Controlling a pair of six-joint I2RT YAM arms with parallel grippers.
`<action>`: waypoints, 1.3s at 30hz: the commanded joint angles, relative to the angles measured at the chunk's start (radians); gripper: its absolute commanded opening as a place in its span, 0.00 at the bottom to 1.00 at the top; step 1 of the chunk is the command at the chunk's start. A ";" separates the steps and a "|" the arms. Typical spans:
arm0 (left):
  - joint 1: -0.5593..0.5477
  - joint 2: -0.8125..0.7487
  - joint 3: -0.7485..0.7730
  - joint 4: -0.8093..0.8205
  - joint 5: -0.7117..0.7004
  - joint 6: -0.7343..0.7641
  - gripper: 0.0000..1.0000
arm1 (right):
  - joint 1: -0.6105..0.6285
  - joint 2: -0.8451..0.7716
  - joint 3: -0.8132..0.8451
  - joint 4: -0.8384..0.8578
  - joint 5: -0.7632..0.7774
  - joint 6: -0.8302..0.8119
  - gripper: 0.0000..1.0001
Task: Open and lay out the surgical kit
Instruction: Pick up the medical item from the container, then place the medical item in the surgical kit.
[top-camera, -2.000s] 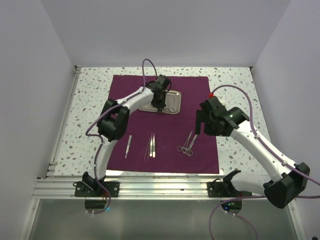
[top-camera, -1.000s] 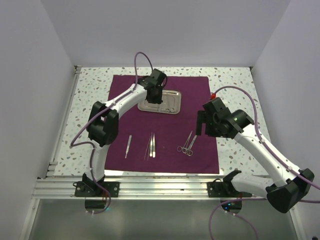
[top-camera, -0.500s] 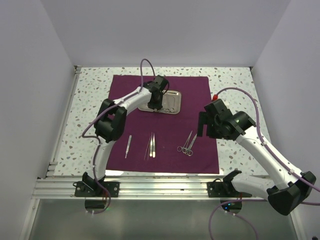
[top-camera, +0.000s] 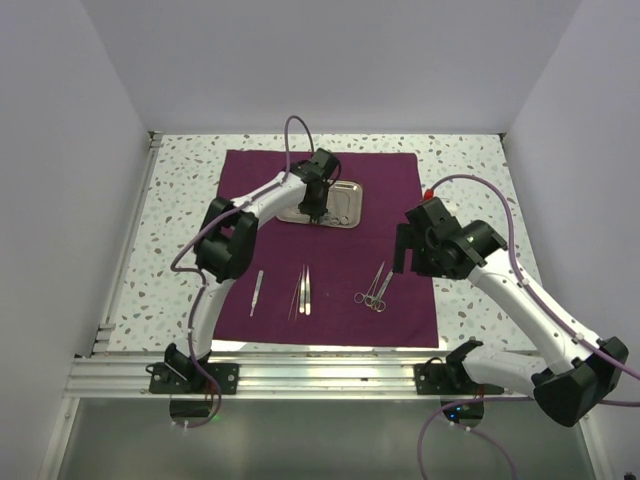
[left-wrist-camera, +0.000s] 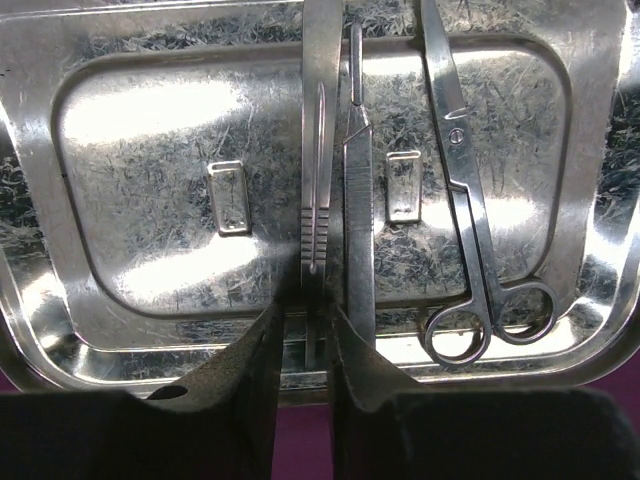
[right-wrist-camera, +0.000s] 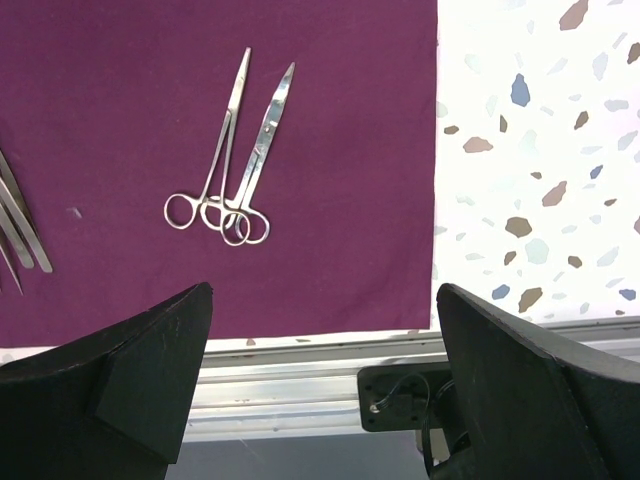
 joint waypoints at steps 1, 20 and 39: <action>0.006 0.028 0.036 0.016 -0.015 0.017 0.26 | -0.005 0.007 0.016 -0.004 0.023 0.009 0.98; 0.044 -0.114 -0.048 0.027 -0.022 0.048 0.00 | -0.005 0.020 0.033 0.010 0.014 -0.030 0.98; 0.070 -0.880 -0.744 -0.007 -0.028 -0.030 0.00 | -0.005 -0.033 -0.039 0.073 -0.072 -0.068 0.98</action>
